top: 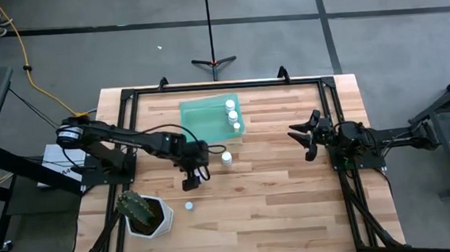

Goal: Pick and place pill bottles into a basket
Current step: Put the white pill bottle into the green bin

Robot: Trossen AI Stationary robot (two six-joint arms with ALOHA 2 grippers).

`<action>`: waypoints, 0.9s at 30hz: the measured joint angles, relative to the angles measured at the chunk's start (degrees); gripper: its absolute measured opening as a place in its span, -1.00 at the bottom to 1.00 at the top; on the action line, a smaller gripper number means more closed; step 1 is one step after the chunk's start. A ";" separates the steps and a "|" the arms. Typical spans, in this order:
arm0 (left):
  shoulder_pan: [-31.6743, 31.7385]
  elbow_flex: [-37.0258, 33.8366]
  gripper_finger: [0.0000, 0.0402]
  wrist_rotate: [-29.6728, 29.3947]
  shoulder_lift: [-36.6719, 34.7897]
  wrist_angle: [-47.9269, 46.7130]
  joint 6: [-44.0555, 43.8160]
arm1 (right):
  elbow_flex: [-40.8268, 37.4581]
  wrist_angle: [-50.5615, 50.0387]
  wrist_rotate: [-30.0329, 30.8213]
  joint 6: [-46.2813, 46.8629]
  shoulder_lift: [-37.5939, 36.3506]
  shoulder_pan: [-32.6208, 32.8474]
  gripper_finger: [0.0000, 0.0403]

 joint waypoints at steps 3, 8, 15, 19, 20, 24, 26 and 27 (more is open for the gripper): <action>-1.02 0.10 0.91 -1.25 1.10 0.89 0.00 | 0.02 -0.56 0.76 -0.01 0.00 0.00 -0.37; -1.34 0.04 0.89 -4.38 1.90 0.55 -0.30 | 0.08 -0.72 0.79 0.00 0.59 0.00 -0.37; -1.34 0.04 0.79 -4.72 1.90 0.72 -0.42 | 0.09 -1.00 1.01 -0.01 0.81 0.00 -0.37; -1.32 0.04 0.70 -5.93 1.90 0.73 -0.47 | 0.09 -1.22 1.01 -0.02 0.81 0.00 -0.37; -1.32 0.04 0.68 -6.94 1.90 0.85 -0.48 | 0.09 -1.22 1.00 -0.02 0.81 0.00 -0.37; -1.30 0.04 0.60 -7.18 1.90 2.33 -0.48 | 0.09 -1.22 0.99 0.00 0.81 0.00 -0.37; -1.36 0.06 0.57 -7.06 2.54 2.80 -0.46 | 0.09 -1.24 0.99 0.00 0.81 0.00 -0.37; -1.41 0.06 0.55 -6.80 2.90 2.80 -0.46 | 0.09 -1.22 0.98 0.00 0.81 0.00 -0.37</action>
